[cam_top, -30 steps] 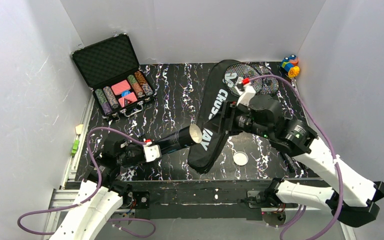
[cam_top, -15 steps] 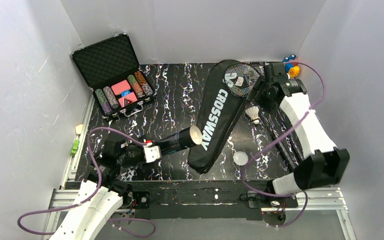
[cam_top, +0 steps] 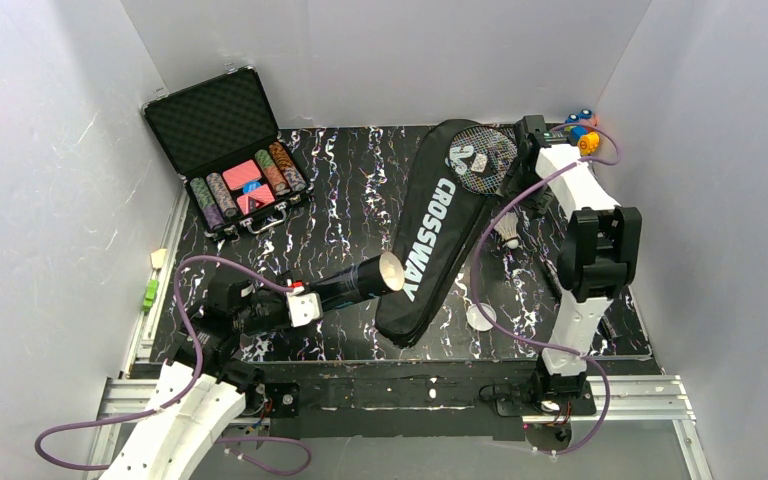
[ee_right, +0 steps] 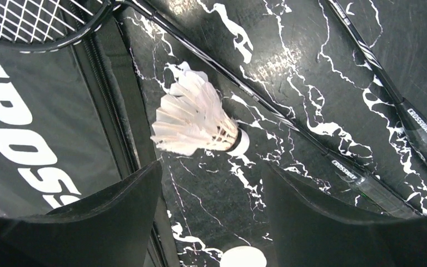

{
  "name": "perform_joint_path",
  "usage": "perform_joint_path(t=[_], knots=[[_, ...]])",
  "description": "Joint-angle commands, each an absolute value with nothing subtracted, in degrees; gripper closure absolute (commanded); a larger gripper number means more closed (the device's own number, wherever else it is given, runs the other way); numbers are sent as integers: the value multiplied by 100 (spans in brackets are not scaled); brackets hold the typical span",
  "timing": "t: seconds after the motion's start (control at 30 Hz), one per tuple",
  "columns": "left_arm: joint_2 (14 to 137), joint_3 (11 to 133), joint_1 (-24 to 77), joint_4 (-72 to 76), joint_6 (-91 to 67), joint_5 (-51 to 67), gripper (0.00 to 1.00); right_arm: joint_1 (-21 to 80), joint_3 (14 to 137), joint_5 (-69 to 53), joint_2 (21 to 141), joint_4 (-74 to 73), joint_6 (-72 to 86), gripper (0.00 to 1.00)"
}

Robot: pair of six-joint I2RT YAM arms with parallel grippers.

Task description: Pack up the badminton gear

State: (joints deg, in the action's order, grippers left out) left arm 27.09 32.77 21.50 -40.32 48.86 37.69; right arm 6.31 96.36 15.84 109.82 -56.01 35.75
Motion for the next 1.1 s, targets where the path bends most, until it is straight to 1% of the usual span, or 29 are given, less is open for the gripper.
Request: perform_joint_path(t=[0.0, 0.33, 0.4, 0.5, 0.67, 0.87, 0.97, 1.07], knots=[[2641, 3479, 2162, -3989, 4977, 3872, 81, 571, 10159, 1771, 11251, -5705, 3535, 27], [2610, 3477, 2162, -4032, 4982, 3869, 81, 560, 10507, 1771, 11927, -5758, 3485, 31], [2601, 3471, 2162, -4042, 4981, 3857, 81, 562, 10577, 1770, 12017, -5804, 3464, 33], [2601, 3463, 2162, -4043, 4975, 3867, 81, 562, 10574, 1749, 12066, -5835, 3423, 40], [2582, 3472, 2162, -4064, 4999, 3866, 82, 554, 10347, 1717, 11943, -5731, 3343, 43], [2556, 3493, 2162, -4102, 5020, 3869, 82, 554, 10233, 1668, 11774, -5704, 3284, 75], [2532, 3509, 2162, -4134, 5014, 3859, 82, 554, 10215, 1657, 11724, -5728, 3274, 86], [2487, 3515, 2162, -4165, 5025, 3853, 81, 554, 10212, 1587, 11609, -5771, 3275, 94]])
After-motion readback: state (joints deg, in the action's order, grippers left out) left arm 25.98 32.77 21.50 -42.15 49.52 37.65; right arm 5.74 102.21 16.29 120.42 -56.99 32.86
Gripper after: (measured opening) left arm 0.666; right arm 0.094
